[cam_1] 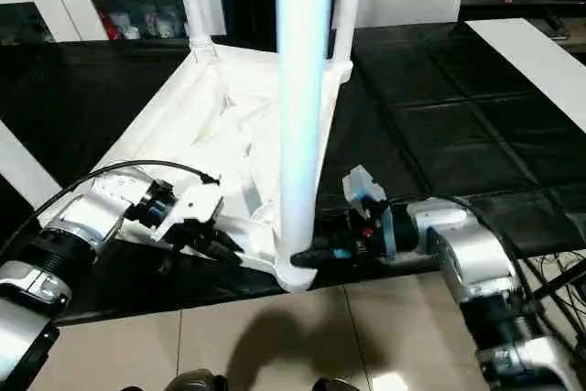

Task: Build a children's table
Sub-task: Rotate leg to tighten

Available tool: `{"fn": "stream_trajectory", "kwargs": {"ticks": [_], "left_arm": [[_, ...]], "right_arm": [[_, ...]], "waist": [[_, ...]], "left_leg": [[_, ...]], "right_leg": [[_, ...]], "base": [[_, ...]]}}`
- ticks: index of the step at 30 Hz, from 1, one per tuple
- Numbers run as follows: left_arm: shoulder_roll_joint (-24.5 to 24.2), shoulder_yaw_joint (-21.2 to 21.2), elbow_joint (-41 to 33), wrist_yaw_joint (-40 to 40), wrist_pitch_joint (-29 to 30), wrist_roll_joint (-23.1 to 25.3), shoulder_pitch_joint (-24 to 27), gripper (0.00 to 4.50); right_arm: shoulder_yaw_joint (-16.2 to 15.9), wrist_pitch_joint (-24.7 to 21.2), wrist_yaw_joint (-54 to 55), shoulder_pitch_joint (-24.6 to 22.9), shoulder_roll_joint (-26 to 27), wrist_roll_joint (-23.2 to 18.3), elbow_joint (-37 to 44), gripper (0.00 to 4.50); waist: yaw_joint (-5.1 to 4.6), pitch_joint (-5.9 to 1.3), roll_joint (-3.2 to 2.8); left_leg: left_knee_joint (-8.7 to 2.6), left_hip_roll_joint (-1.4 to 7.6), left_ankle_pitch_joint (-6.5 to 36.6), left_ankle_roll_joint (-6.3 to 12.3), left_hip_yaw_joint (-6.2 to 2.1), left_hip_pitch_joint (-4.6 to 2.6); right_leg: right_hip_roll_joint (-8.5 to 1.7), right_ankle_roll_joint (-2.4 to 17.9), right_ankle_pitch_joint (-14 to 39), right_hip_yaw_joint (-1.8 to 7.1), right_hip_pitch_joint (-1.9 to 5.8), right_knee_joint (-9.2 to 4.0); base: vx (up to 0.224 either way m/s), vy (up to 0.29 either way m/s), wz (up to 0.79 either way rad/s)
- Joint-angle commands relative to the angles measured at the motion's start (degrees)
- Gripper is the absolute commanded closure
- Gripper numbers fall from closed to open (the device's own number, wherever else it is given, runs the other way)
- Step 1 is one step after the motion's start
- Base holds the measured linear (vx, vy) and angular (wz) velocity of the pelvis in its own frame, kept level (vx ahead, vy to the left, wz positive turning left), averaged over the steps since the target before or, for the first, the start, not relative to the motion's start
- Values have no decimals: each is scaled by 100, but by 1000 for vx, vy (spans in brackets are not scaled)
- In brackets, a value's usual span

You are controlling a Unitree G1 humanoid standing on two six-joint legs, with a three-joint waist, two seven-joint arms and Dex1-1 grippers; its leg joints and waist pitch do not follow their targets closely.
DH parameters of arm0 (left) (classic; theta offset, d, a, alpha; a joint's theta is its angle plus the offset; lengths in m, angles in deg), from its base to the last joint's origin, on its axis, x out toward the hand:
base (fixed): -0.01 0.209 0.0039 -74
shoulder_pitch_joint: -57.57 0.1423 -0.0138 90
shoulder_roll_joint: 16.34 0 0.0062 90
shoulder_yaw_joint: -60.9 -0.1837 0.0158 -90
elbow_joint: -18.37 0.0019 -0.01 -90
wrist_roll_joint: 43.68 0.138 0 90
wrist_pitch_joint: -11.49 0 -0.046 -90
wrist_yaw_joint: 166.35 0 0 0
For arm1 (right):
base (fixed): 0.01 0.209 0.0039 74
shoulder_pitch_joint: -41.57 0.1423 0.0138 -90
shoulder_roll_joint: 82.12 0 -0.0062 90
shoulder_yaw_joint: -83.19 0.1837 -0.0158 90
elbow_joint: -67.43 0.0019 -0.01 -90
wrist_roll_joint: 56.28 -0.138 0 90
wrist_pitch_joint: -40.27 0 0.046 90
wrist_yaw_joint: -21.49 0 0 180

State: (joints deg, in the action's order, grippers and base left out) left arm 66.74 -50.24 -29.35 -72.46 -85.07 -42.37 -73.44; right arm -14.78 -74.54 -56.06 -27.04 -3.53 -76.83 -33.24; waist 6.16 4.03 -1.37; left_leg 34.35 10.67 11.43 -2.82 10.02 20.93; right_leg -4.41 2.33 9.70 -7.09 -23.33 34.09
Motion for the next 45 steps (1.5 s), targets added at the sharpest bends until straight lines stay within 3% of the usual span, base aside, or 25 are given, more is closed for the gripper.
{"fn": "stream_trajectory", "kwargs": {"ticks": [1, 4, 5, 6, 7, 9, 15, 18, 19, 23, 31, 34, 37, 38, 41, 45], "left_arm": [[391, 58, -182, 791, 293, 29, -48, 450], [758, 289, -293, 1568, 825, -93, -24, 450], [894, 344, -319, 1833, 1008, -88, -27, 450], [1057, 404, -321, 2169, 1218, -53, -47, 450], [1135, 446, -301, 2341, 1294, -38, -68, 450], [1300, 537, -252, 2718, 1482, -13, -118, 450], [1786, 834, -137, 3943, 1881, 107, -322, 450], [1853, 817, -166, 4142, 1854, 223, -333, 450], [1846, 811, -192, 4145, 1855, 258, -318, 450], [1773, 770, -240, 4029, 1821, 325, -270, 450], [1220, 593, -230, 3186, 1121, 348, -79, 450], [852, 469, -211, 2395, 584, 321, 12, 450], [587, 385, -148, 1757, 240, 273, 34, 450], [571, 381, -143, 1712, 220, 266, 34, 450], [455, 359, -144, 1253, 160, 129, 28, 450], [214, 137, -209, 433, 115, 34, 57, 450]], "right_arm": [[38, -245, 713, -8, 389, -163, 313, 249], [57, -283, 1778, -95, 943, 168, 353, 251], [75, -350, 2163, -114, 1173, 253, 331, 251], [109, -429, 2601, -120, 1450, 329, 287, 252], [116, -472, 2757, -113, 1568, 341, 273, 252], [110, -513, 3130, -69, 1812, 445, 217, 253], [315, -735, 4882, 434, 2731, 887, -360, 254], [282, -583, 5066, 553, 2919, 1058, -528, 254], [275, -476, 5071, 541, 2934, 1099, -526, 199], [327, -326, 5091, 496, 2927, 1124, -497, 165], [450, 120, 4462, 189, 2326, 1062, -158, 88], [418, 531, 3564, -20, 1703, 1011, 10, 59], [457, 741, 2754, -110, 1173, 859, 68, 42], [464, 751, 2711, -111, 1141, 849, 68, 16], [482, 811, 2246, -103, 819, 789, 66, 3], [278, 912, 1297, -83, 256, 717, 98, 3]], "waist": [[-63, -357, 60], [-117, -335, 58], [-195, -312, 101], [-244, -316, 92], [-320, -308, 95], [-386, -309, 102], [-479, -334, 39], [-498, -367, 53], [-489, -377, 44], [-471, -408, 45], [-437, -448, 26], [-420, -466, 32], [-345, -465, 13], [-335, -465, 20], [-241, -455, 24], [-91, -464, 25]], "left_leg": [[-398, 300, 793, 319, -80, -55], [-416, 285, 885, 209, -89, -56], [-435, 264, 1014, 130, -108, -38], [-436, 242, 1066, 62, -124, -45], [-422, 215, 1109, 78, -117, -60], [-408, 187, 1116, 168, -107, -68], [-432, 201, 1051, 215, -124, -63], [-427, 217, 992, 234, -119, -71], [-421, 225, 900, 294, -102, -81], [-417, 236, 600, 416, -100, -35], [-398, 257, 487, 534, -91, -31], [-382, 267, 387, 590, -93, -31], [-369, 293, 442, 687, -73, -55], [-369, 287, 420, 689, -78, -35], [-373, 311, 531, 598, -67, -65], [-361, 334, 540, 545, -57, -80]], "right_leg": [[-502, 906, 1779, 381, 358, -477], [-501, 721, 2265, 371, 345, -532], [-497, 612, 2606, 336, 355, -577], [-515, 497, 2882, 318, 366, -616], [-513, 442, 2989, 321, 348, -655], [-499, 396, 3044, 326, 351, -687], [-459, 492, 2709, 328, 334, -644], [-464, 607, 2378, 348, 339, -604], [-469, 681, 2108, 374, 346, -586], [-480, 867, 1504, 392, 398, -499], [-484, 997, 1065, 413, 429, -437], [-489, 1107, 762, 414, 427, -395], [-493, 1196, 655, 423, 415, -383], [-487, 1205, 640, 413, 429, -371], [-499, 1201, 903, 412, 399, -379], [-504, 1187, 894, 427, 388, -352]], "base": [[0, 0, 0], [0, 0, 0], [0, 0, 0], [0, 0, 0], [0, 0, 0], [0, 0, 0], [0, 0, 0], [0, 0, 0], [0, 0, 0], [0, 0, 0], [0, 0, 0], [0, 0, 0], [0, 0, 0], [0, 0, 0], [0, 0, 0], [0, 0, 0]]}}
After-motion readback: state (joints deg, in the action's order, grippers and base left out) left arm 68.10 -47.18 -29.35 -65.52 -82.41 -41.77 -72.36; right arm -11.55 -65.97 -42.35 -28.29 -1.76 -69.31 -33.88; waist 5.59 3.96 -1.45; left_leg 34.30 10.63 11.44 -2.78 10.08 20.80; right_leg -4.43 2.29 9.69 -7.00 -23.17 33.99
